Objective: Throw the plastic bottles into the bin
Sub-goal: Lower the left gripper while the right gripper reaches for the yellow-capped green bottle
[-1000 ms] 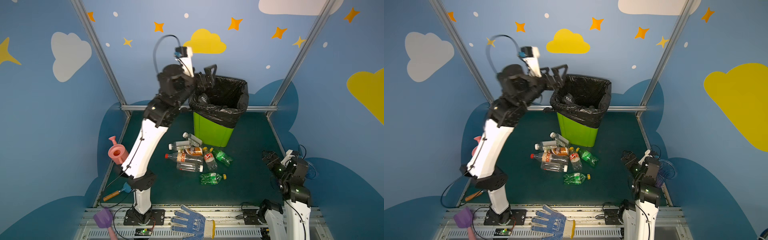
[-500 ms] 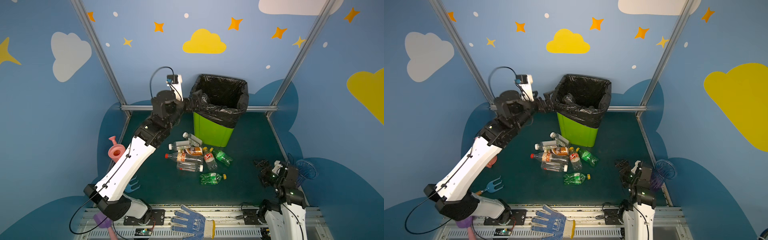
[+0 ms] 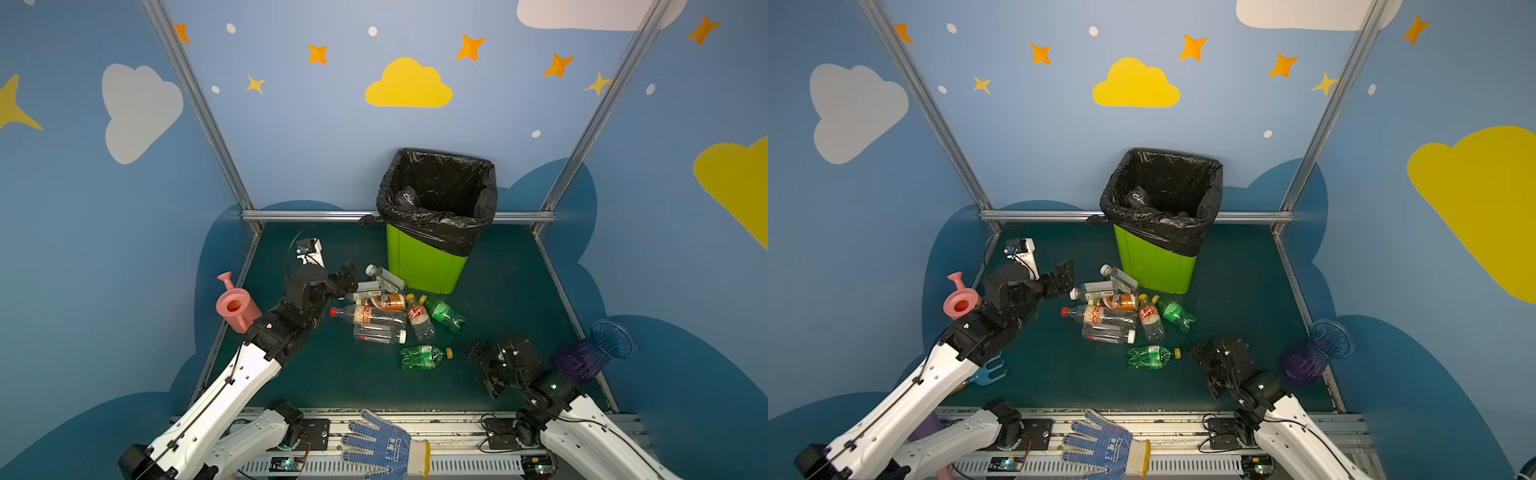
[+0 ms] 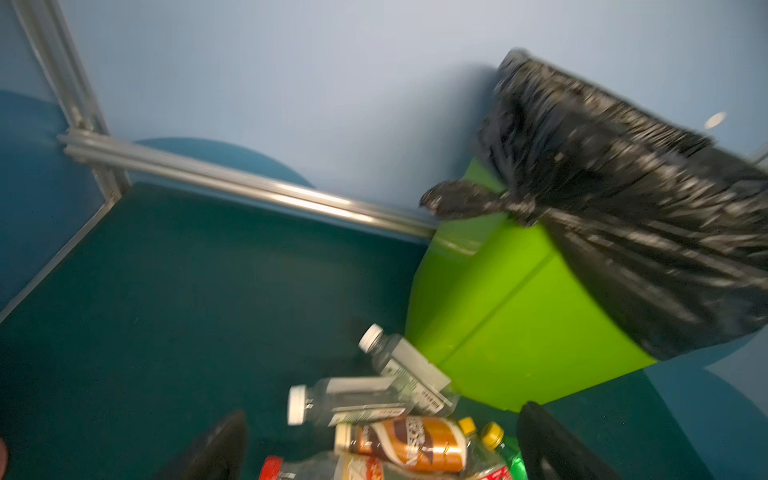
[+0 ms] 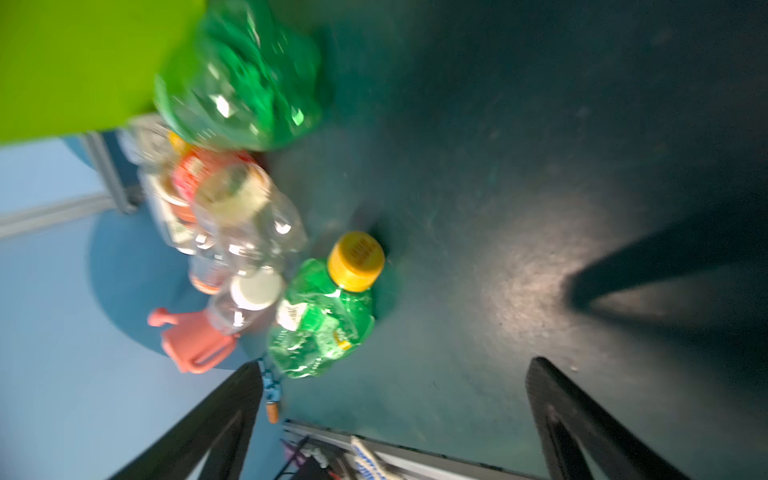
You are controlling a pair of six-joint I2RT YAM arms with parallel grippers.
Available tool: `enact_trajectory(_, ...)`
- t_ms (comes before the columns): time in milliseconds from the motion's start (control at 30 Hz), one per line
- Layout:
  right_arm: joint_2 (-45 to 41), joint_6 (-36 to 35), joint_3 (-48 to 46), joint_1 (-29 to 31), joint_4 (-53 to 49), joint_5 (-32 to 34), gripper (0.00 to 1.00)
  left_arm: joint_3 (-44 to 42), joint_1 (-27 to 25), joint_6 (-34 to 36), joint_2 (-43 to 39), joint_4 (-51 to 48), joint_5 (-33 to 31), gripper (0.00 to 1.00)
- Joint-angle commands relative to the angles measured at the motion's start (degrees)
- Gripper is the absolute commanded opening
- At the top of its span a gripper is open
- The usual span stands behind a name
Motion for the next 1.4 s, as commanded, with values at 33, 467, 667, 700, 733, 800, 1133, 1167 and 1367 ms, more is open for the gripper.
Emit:
enact_trajectory(33, 8.78, 8.66, 3.25, 8.94, 10.16, 12.07, 0.98, -4.88, 0.71, -3.85, -5.75, -3.04, -2.69, 1.0)
enact_trajectory(467, 29.74, 16.21, 13.5, 16.99, 16.0, 13.7, 0.97, -12.31, 1.6, -7.84, -15.25, -9.29, -4.18, 1.0)
enact_trajectory(667, 32.02, 20.07, 15.73, 18.68, 12.52, 14.5, 0.96, -14.37, 1.78, -8.42, -17.98, -10.77, -5.66, 1.0)
enact_trajectory(700, 32.97, 20.17, 16.27, 18.68, 12.66, 14.07, 0.96, -14.64, 1.87, -8.57, -18.44, -10.99, -5.85, 1.0)
enact_trajectory(733, 33.86, 20.35, 16.68, 18.68, 12.92, 13.25, 0.96, -14.78, 1.87, -8.7, -18.8, -11.11, -5.99, 1.0)
enact_trajectory(800, 36.04, 21.67, 17.05, 18.67, 13.64, 11.42, 0.95, -15.13, 1.96, -8.88, -19.53, -11.58, -6.38, 1.0)
enact_trajectory(1133, 41.27, 24.31, 18.54, 18.31, 13.69, 9.27, 0.91, -16.14, 2.43, -8.91, -21.4, -12.38, -7.38, 1.0)
enact_trajectory(1167, 41.57, 24.62, 18.96, 18.13, 12.6, 9.88, 0.91, -16.31, 2.46, -8.91, -21.54, -12.36, -7.36, 1.0)
enact_trajectory(1367, 42.54, 23.23, 18.76, 16.15, 11.7, 9.83, 0.9, -16.72, 2.68, -9.07, -21.64, -12.26, -7.3, 1.0)
